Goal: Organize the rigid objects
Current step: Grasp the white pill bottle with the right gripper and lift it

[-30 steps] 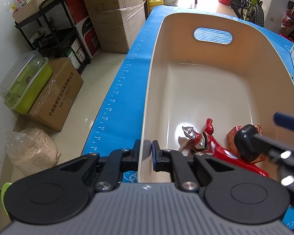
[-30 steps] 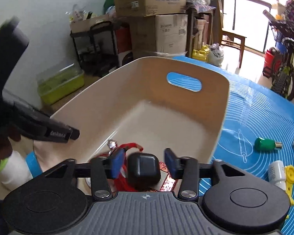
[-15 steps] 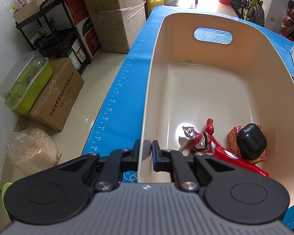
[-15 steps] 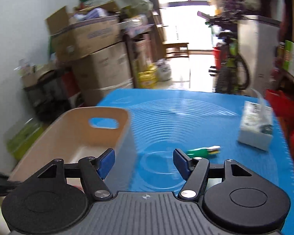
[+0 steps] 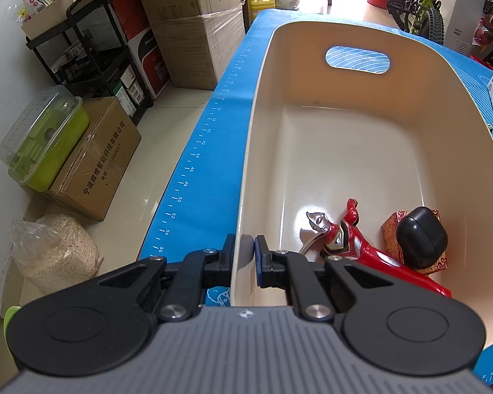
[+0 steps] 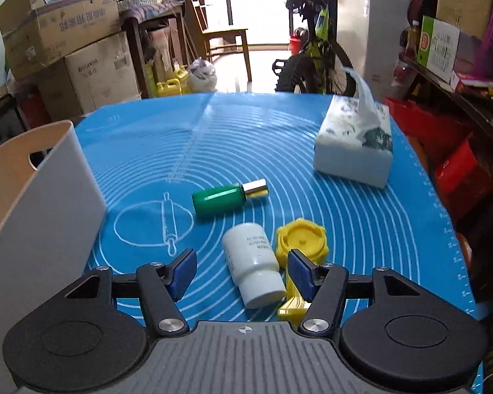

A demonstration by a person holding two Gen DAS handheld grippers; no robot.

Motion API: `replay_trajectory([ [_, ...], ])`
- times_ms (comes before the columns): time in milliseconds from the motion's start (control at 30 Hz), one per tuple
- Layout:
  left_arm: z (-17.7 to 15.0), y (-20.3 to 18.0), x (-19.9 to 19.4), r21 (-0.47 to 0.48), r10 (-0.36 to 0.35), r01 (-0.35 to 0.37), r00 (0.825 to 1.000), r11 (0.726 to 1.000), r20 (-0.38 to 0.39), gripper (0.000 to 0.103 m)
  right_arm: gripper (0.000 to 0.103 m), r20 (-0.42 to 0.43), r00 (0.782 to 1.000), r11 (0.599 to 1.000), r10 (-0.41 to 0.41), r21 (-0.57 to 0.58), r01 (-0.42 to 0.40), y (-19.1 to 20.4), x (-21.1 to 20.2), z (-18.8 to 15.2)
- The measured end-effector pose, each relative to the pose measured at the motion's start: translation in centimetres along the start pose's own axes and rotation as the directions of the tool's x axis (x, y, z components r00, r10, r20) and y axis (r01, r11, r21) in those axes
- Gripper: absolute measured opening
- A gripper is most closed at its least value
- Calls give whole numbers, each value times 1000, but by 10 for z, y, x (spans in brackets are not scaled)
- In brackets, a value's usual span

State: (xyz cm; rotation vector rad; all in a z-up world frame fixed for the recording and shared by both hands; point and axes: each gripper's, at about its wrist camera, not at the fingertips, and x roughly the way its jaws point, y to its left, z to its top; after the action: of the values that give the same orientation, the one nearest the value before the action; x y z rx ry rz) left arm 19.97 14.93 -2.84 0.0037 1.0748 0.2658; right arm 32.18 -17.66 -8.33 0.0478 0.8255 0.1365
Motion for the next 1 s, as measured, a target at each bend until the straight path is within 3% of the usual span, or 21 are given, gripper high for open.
replay_trajectory([
  [400,0,0,0,0,0,0,1000,1000,0,13,64,-27,1000,998,-10,-63,8,8,25,-12],
  [567,0,0,0,0,0,0,1000,1000,0,13,44,-30,999,994,-28,-107,25,14,32,-16],
  [1000,0,0,0,-1,0,0,1000,1000,-1,13,44,24,1000,994,16,-104,-13,21,10,-10],
])
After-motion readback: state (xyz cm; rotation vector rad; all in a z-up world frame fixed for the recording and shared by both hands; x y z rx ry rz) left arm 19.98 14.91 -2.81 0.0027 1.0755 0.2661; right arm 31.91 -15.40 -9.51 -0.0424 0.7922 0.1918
